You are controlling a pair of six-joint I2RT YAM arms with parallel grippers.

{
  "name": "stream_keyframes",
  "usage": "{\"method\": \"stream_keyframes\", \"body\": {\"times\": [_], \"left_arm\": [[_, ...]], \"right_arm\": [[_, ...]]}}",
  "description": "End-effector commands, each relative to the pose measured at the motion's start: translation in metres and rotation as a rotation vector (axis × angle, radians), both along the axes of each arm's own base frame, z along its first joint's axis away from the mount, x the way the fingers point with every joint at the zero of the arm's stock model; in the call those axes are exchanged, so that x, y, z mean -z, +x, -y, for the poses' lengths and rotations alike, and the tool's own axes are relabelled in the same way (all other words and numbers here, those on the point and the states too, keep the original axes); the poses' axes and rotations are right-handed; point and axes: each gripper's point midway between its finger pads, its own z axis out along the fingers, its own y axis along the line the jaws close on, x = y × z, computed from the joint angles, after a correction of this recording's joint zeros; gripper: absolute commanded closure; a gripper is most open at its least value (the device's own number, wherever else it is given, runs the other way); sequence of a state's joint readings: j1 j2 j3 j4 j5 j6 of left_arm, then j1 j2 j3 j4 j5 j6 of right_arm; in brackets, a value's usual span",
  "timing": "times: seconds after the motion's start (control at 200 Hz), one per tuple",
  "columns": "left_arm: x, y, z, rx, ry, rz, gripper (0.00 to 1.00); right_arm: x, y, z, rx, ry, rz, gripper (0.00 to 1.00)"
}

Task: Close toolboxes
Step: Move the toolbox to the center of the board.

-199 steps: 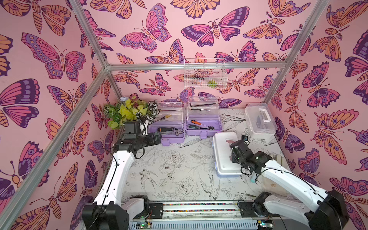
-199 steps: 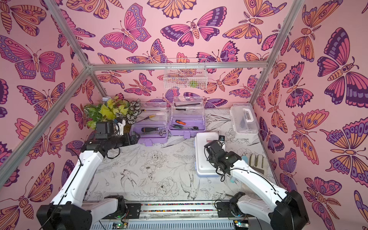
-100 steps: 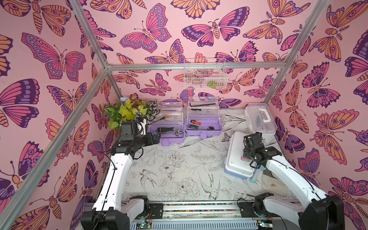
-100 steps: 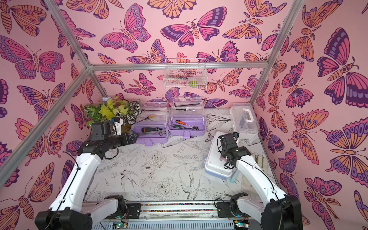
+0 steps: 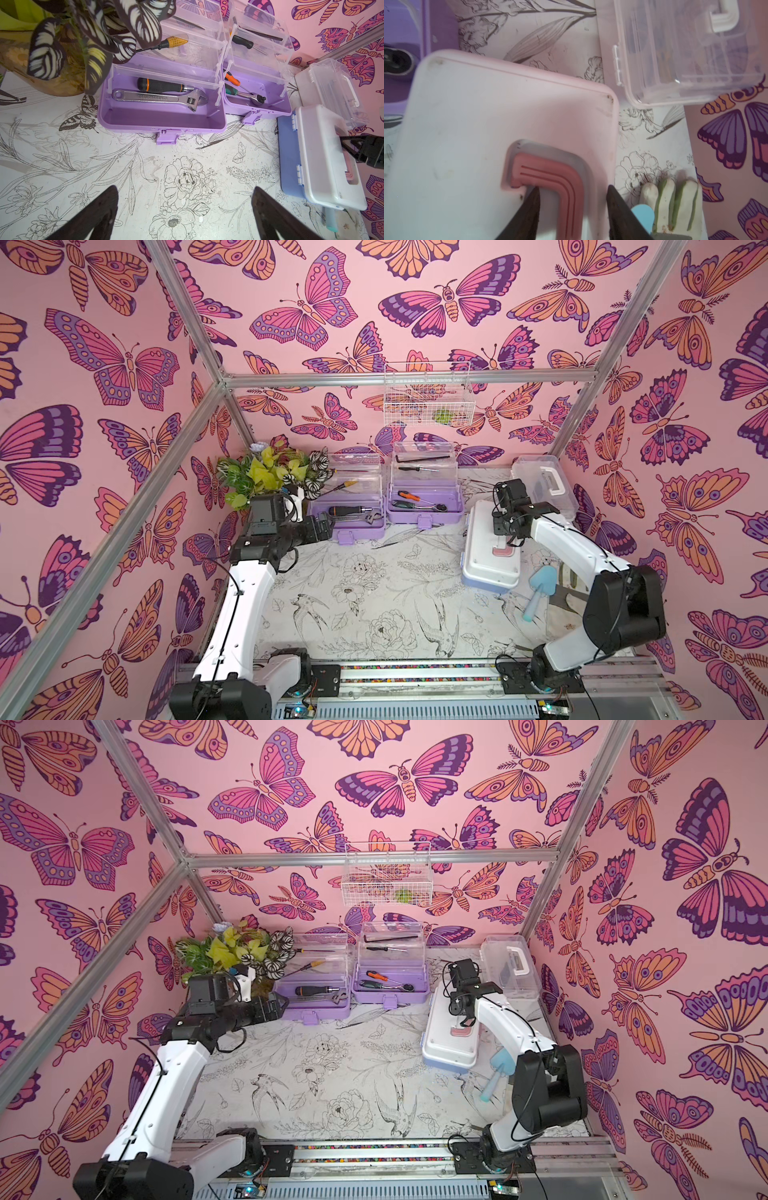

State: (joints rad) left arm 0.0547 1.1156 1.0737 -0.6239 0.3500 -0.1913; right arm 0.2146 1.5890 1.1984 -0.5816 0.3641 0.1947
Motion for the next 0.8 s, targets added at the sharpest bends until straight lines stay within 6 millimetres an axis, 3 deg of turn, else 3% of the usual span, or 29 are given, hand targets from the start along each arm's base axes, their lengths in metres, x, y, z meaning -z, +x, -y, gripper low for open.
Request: {"method": "stream_keyframes", "body": {"times": [0.0, 0.12, 0.355, 0.491, 0.626, 0.756, 0.796], "left_arm": [[0.002, -0.001, -0.001, 0.002, -0.013, 0.003, 0.01], [0.004, 0.0, -0.002, -0.002, -0.012, -0.004, 0.01], [0.003, 0.0, -0.001, 0.0, -0.023, 0.0, 0.01], [0.003, 0.0, 0.001, 0.011, -0.038, -0.002, 0.01], [0.004, 0.0, 0.002, 0.012, -0.045, -0.005, 0.01], [0.005, 0.0, 0.002, 0.013, -0.044, -0.005, 0.01], [0.004, 0.001, 0.002, 0.013, -0.047, -0.004, 0.01]], "right_arm": [[0.059, -0.013, -0.017, -0.074, 0.11, -0.211, 0.48], [0.045, -0.011, -0.012, -0.051, 0.111, -0.231, 0.46], [0.008, -0.05, -0.013, 0.066, 0.229, -0.176, 0.31], [0.022, -0.062, -0.021, 0.108, 0.303, -0.201, 0.3], [0.034, -0.064, -0.017, 0.157, 0.296, -0.219, 0.39], [0.033, -0.06, -0.009, 0.154, 0.243, -0.232, 0.47], [0.042, -0.059, -0.007, 0.148, 0.225, -0.266, 0.49]]}}
